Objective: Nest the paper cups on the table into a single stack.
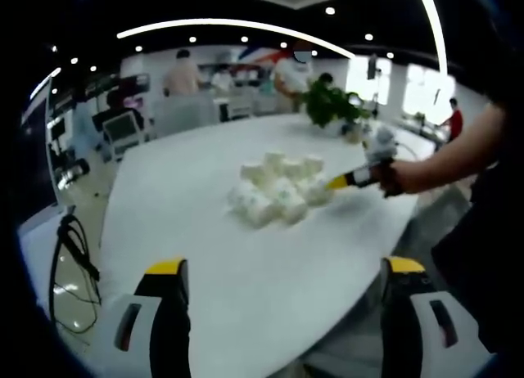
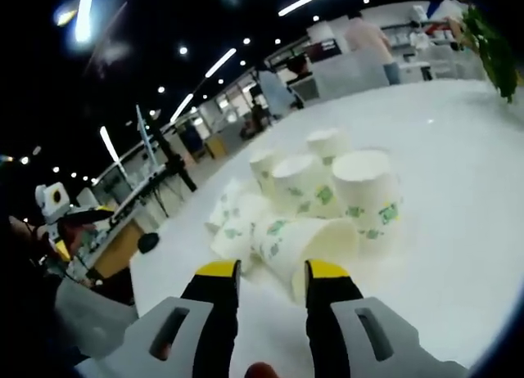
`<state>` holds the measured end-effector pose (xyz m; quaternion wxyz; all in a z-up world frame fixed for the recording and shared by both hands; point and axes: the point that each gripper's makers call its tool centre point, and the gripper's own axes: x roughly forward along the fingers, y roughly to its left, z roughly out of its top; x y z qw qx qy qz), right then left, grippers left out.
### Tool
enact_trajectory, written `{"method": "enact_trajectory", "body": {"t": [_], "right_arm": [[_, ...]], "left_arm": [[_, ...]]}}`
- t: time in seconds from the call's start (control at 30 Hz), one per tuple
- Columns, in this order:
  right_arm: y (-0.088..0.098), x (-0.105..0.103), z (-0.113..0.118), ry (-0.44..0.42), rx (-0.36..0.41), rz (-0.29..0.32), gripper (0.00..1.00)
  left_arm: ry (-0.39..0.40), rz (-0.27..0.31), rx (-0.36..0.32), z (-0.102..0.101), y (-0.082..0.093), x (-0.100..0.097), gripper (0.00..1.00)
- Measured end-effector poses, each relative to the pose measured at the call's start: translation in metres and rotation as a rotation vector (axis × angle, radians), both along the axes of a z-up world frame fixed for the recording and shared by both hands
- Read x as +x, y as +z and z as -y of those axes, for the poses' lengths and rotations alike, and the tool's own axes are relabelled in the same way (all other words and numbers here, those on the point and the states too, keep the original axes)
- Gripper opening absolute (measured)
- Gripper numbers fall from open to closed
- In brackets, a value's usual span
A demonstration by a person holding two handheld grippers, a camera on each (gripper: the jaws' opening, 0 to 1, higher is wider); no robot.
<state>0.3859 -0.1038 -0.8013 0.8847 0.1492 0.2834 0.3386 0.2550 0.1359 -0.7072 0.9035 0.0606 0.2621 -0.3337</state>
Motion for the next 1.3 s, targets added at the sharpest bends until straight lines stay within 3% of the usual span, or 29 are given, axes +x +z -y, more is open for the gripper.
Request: {"method": "enact_trajectory", "body": {"t": [0.4, 0.5, 0.87, 1.3], "right_arm": [[0.012, -0.01, -0.016, 0.075, 0.107, 0.022, 0.0], [0.009, -0.012, -0.015, 0.077, 0.083, 0.021, 0.0], [0.015, -0.016, -0.009, 0.05, 0.106, 0.026, 0.0], [0.036, -0.015, 0.004, 0.039, 0.09, 0.056, 0.0]], "left_arm": [[-0.002, 0.009, -0.003, 0.001, 0.0, 0.0, 0.96], [0.004, 0.008, -0.008, -0.001, -0.001, 0.001, 0.96], [0.01, 0.008, -0.022, -0.002, -0.002, -0.002, 0.95], [-0.01, 0.032, -0.027, 0.003, 0.004, 0.001, 0.94]]}}
